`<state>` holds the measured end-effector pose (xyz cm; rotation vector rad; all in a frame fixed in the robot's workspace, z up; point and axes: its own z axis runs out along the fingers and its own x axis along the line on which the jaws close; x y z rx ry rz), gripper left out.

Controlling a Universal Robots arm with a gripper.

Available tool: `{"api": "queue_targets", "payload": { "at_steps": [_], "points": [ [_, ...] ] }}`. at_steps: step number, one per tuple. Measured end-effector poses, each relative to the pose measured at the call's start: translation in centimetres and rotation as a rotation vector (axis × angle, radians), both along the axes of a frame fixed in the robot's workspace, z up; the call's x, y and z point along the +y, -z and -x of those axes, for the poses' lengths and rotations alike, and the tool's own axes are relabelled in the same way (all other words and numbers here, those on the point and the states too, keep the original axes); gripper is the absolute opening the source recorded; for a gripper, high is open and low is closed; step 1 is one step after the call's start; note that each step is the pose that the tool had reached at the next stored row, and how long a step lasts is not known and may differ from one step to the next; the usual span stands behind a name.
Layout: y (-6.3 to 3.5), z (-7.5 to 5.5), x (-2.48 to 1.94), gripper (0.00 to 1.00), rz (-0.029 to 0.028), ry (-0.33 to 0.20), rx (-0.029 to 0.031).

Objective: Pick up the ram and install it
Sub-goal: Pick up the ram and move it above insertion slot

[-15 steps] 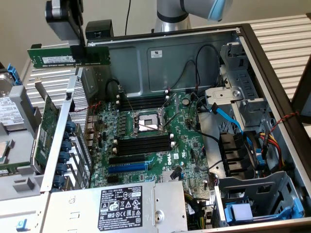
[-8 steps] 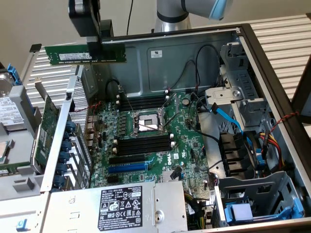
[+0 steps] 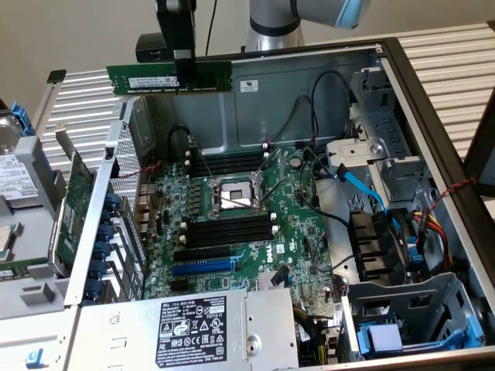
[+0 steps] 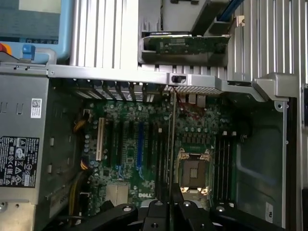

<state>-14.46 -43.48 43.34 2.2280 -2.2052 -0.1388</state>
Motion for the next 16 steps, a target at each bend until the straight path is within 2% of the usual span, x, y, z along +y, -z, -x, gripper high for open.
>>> {"api": "queue_targets", "payload": {
  "at_steps": [6,10,16],
  "points": [
    [0.22,-1.9,1.34,0.14,-0.0001,0.000,0.0000],
    [0.30,-3.0,2.00,0.14,0.0000,0.000,-0.0001],
    [0.44,-3.9,2.22,0.14,-0.0009,-0.013,-0.0035]
  ]
}}
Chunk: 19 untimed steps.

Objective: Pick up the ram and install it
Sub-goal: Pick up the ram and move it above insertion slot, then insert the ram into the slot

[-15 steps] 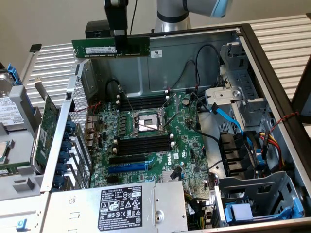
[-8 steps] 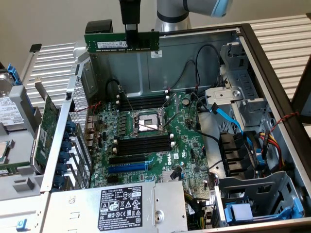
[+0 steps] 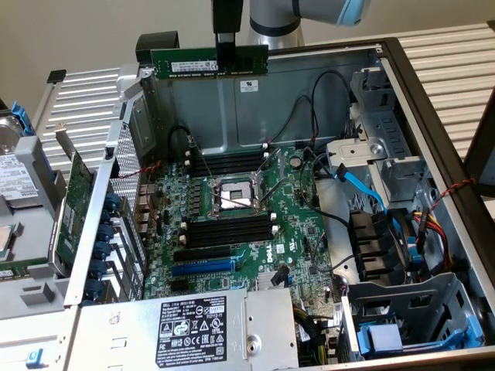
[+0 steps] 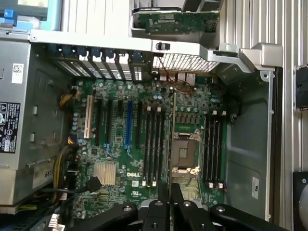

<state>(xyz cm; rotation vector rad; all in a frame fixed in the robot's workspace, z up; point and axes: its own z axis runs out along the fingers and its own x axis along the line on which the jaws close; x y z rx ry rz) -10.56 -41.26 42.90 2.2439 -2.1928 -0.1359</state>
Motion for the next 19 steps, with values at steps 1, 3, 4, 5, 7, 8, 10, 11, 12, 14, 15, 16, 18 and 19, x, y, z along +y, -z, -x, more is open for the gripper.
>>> {"api": "queue_targets", "payload": {
  "at_steps": [1,3,4,5,7,8,10,11,12,14,15,16,18,19],
  "points": [
    [0.05,-0.1,0.04,0.14,0.0001,-0.002,-0.0001],
    [0.19,-0.4,0.13,0.14,-0.0001,-0.006,-0.0005],
    [0.24,-0.5,0.18,0.14,0.0001,-0.008,-0.0006],
    [0.31,-0.7,0.23,0.14,0.0000,-0.010,-0.0007],
    [0.45,-0.9,0.34,0.14,0.0000,-0.015,-0.0011],
    [0.53,-1.1,0.38,0.14,0.0000,-0.016,-0.0013],
    [0.70,-1.2,0.47,0.14,0.0001,-0.018,-0.0029],
    [0.79,-1.2,0.52,0.14,0.0001,-0.018,-0.0037],
    [0.91,-1.2,0.57,0.14,0.0001,-0.018,-0.0040],
    [1.22,-1.2,0.69,0.14,0.0001,-0.018,-0.0046],
    [1.37,-1.2,0.74,0.14,0.0001,-0.018,-0.0049],
    [1.53,-1.2,0.77,0.14,-0.0001,-0.018,-0.0055],
    [1.80,-1.1,0.79,0.14,0.0001,-0.015,-0.0069],
    [1.91,-1.1,0.79,0.14,0.0001,-0.015,-0.0090]
  ]
}}
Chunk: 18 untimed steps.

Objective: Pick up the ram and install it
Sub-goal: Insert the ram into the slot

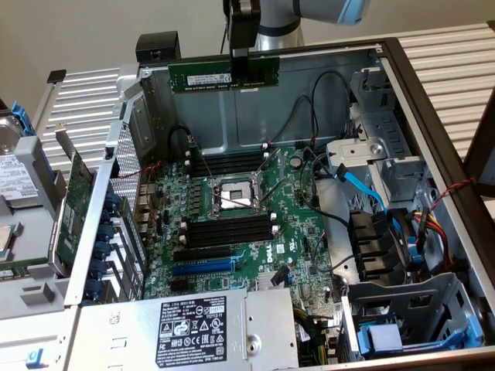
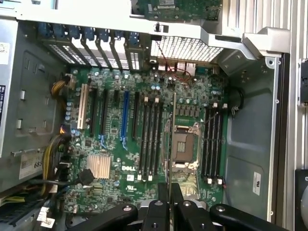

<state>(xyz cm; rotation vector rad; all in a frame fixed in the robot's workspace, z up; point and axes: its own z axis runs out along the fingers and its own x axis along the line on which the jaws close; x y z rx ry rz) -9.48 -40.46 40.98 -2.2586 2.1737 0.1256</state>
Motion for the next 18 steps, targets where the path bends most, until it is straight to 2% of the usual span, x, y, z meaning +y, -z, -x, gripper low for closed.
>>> {"api": "queue_targets", "payload": {
  "at_steps": [3,7,10,13,18],
  "points": [
    [0.28,0.4,0.00,0.14,0.0000,0.000,-0.0105],
    [0.57,0.6,0.00,0.14,-0.0033,0.009,-0.0185],
    [0.81,0.8,0.00,0.14,-0.0076,0.015,-0.0205],
    [0.85,0.8,-0.08,0.14,-0.0080,0.015,-0.0203],
    [1.38,0.9,-0.09,0.14,-0.0134,0.018,-0.0231]
  ]
}}
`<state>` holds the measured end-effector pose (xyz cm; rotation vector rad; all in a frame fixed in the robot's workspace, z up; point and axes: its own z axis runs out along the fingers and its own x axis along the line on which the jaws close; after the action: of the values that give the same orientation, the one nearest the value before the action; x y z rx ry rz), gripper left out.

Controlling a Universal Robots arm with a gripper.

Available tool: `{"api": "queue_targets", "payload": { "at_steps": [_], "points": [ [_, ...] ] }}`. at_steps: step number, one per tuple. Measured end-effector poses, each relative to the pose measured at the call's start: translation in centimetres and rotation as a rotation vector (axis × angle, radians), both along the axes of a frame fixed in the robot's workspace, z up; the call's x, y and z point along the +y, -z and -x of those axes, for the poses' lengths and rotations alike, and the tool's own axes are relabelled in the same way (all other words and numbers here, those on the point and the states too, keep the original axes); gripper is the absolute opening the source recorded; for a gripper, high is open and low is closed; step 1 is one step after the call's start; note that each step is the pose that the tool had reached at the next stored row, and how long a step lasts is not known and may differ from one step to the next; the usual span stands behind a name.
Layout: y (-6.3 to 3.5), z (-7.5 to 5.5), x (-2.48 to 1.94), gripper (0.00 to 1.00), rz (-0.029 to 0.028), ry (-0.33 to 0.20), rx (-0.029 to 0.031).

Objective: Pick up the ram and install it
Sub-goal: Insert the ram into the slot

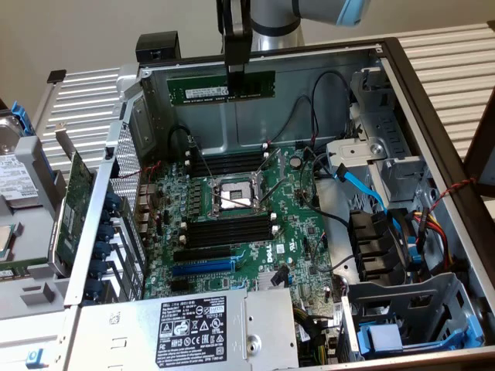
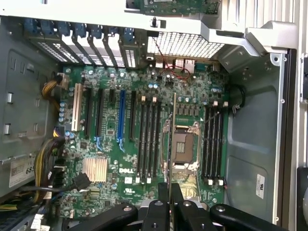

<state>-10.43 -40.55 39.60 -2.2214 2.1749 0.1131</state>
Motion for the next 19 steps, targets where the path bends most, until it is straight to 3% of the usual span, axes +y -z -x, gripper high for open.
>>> {"api": "queue_targets", "payload": {
  "at_steps": [5,19],
  "points": [
    [0.74,0.1,0.00,0.14,-0.0045,0.005,-0.0005],
    [3.02,0.1,0.01,0.14,-0.0026,0.006,-0.0015]
  ]
}}
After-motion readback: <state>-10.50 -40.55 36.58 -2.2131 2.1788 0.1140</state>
